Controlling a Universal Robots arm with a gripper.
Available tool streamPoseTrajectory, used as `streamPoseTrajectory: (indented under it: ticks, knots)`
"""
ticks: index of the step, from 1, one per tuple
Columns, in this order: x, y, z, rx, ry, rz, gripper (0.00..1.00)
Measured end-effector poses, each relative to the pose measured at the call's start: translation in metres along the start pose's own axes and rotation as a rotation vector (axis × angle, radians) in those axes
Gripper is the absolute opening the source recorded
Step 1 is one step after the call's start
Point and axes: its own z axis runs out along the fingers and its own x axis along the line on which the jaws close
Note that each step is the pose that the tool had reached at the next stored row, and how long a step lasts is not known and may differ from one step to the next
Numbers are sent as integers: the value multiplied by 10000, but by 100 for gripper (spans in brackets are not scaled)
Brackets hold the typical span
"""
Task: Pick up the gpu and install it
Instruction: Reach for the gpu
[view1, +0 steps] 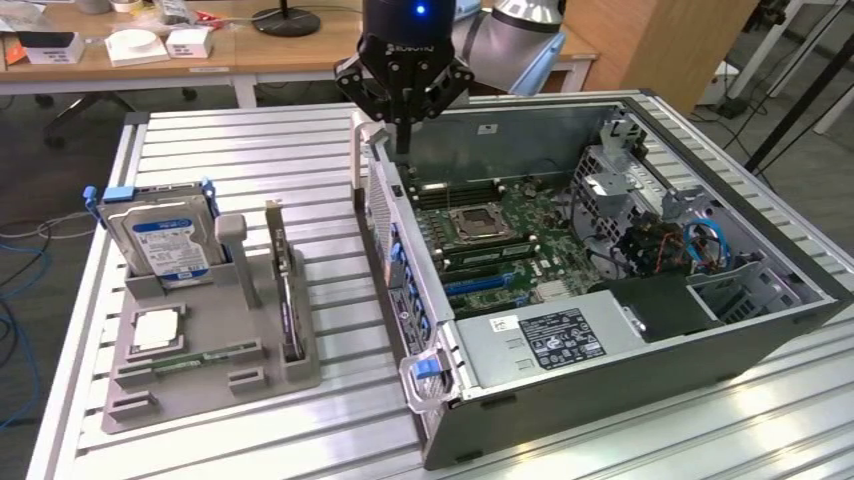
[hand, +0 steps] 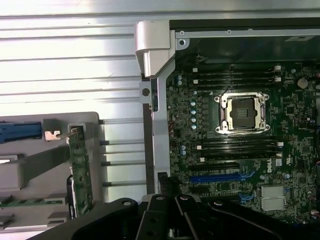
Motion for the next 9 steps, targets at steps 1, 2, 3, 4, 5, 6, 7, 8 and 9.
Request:
streamPoseTrajectory:
  ticks: [1, 2, 3, 4, 5, 6, 7, 8, 9]
  knots:
    - [9, -1, 0, 0, 0, 1, 11]
    - [18, -1, 1, 0, 0, 1, 11]
    - [29, -2, 1, 0, 0, 1, 11]
    - [40, -3, 1, 1, 1, 0, 11]
    - [51, -4, 2, 0, 0, 0, 11]
    - [62, -5, 2, 0, 0, 1, 11]
    - [73, -6, 3, 0, 0, 0, 11]
    - [84, -7, 3, 0, 0, 1, 11]
    - [95, -8, 3, 0, 0, 0, 11]
